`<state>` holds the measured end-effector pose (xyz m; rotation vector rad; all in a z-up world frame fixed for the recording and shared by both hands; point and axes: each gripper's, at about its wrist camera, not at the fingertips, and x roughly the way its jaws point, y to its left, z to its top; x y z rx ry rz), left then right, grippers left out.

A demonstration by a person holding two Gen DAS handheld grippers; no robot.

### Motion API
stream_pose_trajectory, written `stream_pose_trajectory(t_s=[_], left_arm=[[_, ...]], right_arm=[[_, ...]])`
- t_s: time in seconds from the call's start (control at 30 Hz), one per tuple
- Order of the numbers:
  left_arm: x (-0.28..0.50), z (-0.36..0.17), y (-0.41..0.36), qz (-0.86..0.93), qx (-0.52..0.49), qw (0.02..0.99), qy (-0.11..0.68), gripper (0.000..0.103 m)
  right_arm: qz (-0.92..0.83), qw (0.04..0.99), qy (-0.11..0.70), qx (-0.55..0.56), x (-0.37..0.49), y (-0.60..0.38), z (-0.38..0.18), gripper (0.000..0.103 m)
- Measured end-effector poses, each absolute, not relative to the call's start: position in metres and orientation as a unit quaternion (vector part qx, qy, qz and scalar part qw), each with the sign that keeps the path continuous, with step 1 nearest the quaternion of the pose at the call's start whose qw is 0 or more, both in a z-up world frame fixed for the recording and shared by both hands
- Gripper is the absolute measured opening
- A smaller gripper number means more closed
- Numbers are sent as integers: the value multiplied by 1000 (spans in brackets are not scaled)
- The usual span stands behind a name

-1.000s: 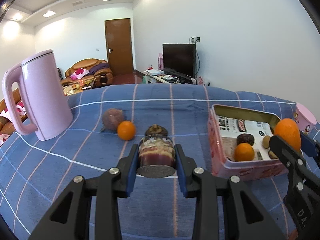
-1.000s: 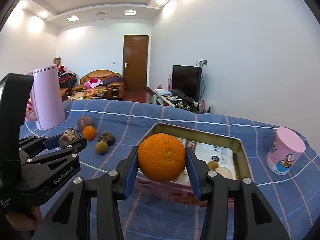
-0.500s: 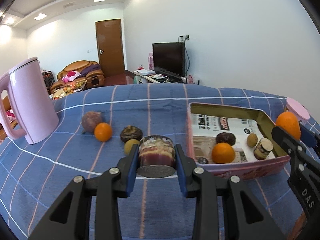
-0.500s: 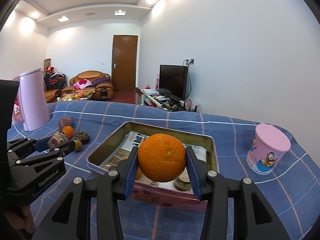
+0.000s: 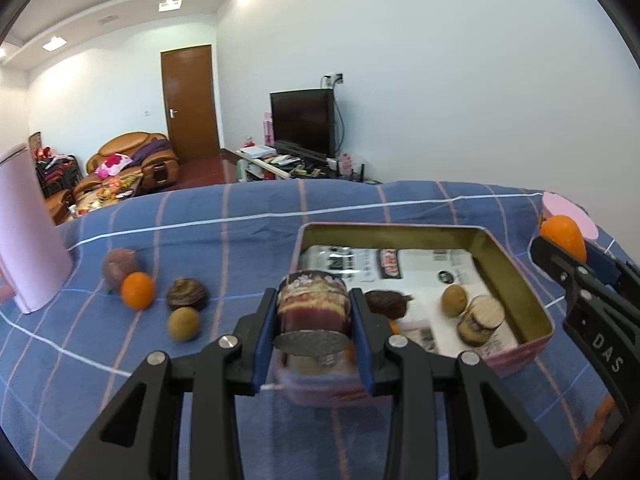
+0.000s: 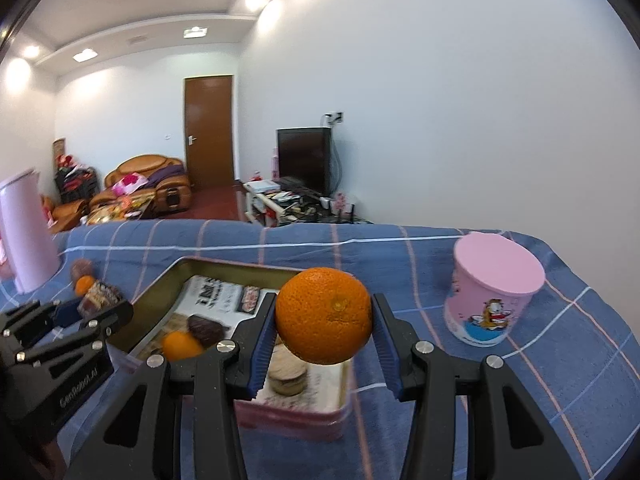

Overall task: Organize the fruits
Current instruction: 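Carry the layered cake in the left tool while the right tool carries the orange over the tin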

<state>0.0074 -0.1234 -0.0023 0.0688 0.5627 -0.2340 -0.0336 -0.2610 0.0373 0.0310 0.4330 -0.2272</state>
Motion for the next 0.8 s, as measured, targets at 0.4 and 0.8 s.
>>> stream_pose_trajectory(t_s=[0.4, 0.8], left_arm=[[37, -3, -157, -125, 26, 949, 290, 36], [64, -14, -165, -121, 28, 933, 337, 36]], right_arm=[[-129, 964, 232, 27, 2, -274, 31, 48], [-76, 951, 294, 48, 44, -275, 17, 48]])
